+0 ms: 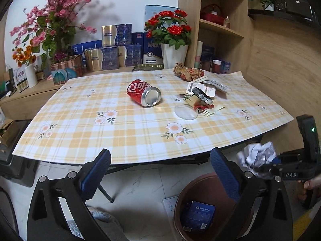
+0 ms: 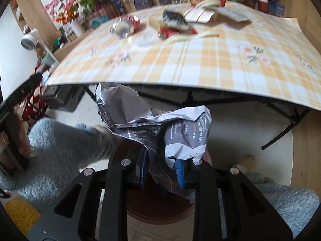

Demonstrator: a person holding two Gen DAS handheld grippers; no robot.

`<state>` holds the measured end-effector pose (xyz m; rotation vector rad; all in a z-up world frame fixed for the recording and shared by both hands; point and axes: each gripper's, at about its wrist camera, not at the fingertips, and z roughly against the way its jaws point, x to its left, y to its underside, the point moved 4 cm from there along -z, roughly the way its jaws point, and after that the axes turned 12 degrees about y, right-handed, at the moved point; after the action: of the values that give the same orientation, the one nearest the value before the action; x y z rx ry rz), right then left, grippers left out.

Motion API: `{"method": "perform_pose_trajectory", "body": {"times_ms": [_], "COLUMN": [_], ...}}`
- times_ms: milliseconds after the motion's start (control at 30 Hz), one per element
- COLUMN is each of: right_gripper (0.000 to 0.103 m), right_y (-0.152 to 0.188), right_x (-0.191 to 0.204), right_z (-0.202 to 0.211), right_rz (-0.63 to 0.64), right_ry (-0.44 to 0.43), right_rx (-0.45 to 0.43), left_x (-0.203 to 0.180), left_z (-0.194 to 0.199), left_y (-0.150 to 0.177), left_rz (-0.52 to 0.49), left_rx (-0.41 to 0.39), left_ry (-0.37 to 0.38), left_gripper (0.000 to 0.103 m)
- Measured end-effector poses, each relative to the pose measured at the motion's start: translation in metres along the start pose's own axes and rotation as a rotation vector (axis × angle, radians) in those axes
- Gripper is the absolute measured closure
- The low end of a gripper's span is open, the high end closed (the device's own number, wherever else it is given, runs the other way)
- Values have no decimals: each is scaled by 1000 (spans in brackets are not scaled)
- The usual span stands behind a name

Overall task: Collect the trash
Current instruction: 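Lower both tools over the brown bin and open them to drop the items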

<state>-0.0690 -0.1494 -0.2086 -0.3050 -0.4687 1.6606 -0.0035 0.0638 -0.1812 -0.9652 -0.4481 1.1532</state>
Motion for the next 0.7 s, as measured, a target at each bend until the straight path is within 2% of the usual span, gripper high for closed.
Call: {"method": "perform_pose_trajectory", "body": {"times_ms": [467, 500, 600, 667, 700], "right_gripper": [74, 73, 57, 56, 50], "right_y": [30, 32, 36, 37, 37], "right_x": [18, 19, 22, 24, 24], "right_z": [-55, -57, -63, -64, -65], "right_rz": [90, 97, 116, 126, 129], "right_ry": [34, 43, 57, 58, 55], "right_rx": [278, 292, 333, 345, 347], "left_x": [20, 20, 23, 24, 25], "left_z": [-1, -1, -1, -1, -1], "left_y": [10, 11, 12, 12, 12], "left_rz": [103, 106, 120, 128, 130], "left_rx": [-3, -3, -1, 1, 1], "left_ry": [-7, -9, -10, -10, -11], "left_gripper": [6, 6, 6, 6, 6]}}
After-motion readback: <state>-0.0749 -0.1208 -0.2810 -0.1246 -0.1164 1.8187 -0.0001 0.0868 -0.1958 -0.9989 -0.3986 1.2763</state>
